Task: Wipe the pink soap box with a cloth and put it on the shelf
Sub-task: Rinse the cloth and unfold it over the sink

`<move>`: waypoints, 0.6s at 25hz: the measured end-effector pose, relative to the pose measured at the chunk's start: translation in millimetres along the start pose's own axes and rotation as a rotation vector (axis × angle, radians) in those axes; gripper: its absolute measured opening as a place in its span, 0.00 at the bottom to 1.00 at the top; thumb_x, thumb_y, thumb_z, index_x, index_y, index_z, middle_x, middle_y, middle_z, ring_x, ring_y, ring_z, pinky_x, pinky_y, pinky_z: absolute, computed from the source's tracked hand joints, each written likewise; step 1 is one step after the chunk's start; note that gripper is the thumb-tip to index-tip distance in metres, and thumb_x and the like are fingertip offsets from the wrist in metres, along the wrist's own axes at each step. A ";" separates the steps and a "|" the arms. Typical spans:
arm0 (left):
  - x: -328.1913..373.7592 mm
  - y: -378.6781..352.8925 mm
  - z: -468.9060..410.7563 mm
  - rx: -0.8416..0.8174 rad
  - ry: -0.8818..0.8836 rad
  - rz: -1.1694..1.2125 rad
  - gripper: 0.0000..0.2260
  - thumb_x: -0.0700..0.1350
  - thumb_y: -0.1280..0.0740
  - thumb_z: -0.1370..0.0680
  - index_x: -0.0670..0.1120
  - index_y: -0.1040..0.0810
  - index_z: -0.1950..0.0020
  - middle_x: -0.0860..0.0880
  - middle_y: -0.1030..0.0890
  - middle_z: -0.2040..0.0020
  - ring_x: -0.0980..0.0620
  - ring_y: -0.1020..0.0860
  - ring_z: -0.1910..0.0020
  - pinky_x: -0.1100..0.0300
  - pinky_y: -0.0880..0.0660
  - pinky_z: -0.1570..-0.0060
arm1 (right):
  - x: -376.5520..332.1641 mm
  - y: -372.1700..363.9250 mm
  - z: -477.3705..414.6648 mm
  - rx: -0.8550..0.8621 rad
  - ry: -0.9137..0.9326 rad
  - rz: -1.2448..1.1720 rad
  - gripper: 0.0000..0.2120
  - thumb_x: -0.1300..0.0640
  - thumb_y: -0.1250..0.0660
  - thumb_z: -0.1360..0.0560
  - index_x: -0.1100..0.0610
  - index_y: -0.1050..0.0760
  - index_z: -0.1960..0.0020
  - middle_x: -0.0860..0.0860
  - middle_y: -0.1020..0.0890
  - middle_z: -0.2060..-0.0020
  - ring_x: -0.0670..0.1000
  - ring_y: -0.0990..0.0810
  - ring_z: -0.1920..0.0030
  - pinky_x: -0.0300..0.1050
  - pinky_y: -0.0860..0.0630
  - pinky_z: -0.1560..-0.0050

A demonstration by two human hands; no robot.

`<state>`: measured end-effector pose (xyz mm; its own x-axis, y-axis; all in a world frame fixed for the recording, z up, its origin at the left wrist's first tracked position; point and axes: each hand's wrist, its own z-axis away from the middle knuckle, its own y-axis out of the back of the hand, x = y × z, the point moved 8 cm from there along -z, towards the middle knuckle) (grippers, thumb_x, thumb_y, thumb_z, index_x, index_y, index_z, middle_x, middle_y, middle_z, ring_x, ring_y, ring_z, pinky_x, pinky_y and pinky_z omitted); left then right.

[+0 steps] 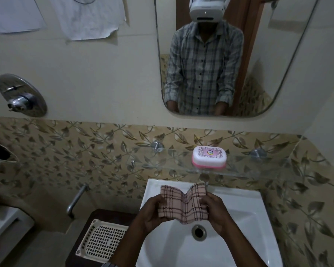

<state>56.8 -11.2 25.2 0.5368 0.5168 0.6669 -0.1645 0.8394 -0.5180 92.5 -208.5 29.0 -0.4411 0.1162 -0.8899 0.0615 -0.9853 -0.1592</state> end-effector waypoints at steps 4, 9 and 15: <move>11.4 33.3 0.2 0.316 -0.109 -0.213 0.11 0.42 0.33 0.21 0.36 0.19 0.44 0.37 0.15 0.51 0.44 0.16 0.60 0.55 0.18 0.63 | -2.7 2.2 2.7 0.059 0.009 0.100 0.07 0.65 0.32 0.24 0.62 0.17 0.48 0.58 0.13 0.55 0.58 0.14 0.56 0.47 0.18 0.61; 43.1 71.5 14.6 0.422 -0.294 -0.243 0.06 0.38 0.33 0.22 0.39 0.18 0.48 0.44 0.14 0.63 0.52 0.17 0.71 0.62 0.22 0.73 | 13.4 -29.2 -14.3 0.109 0.004 0.149 0.09 0.68 0.35 0.22 0.61 0.20 0.44 0.57 0.14 0.51 0.58 0.15 0.52 0.52 0.17 0.52; 101.3 238.7 28.7 0.626 -0.394 -0.436 0.11 0.38 0.31 0.22 0.45 0.16 0.64 0.53 0.19 0.74 0.53 0.23 0.73 0.65 0.27 0.75 | 76.9 -191.5 -58.7 -0.020 -0.012 0.283 0.12 0.66 0.36 0.23 0.59 0.21 0.41 0.56 0.15 0.48 0.57 0.16 0.50 0.56 0.18 0.47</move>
<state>48.1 246.4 -15.5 0.3507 0.0502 0.9351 -0.4988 0.8551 0.1412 99.4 -3.6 -34.0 -0.4144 -0.1651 -0.8950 0.2019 -0.9756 0.0865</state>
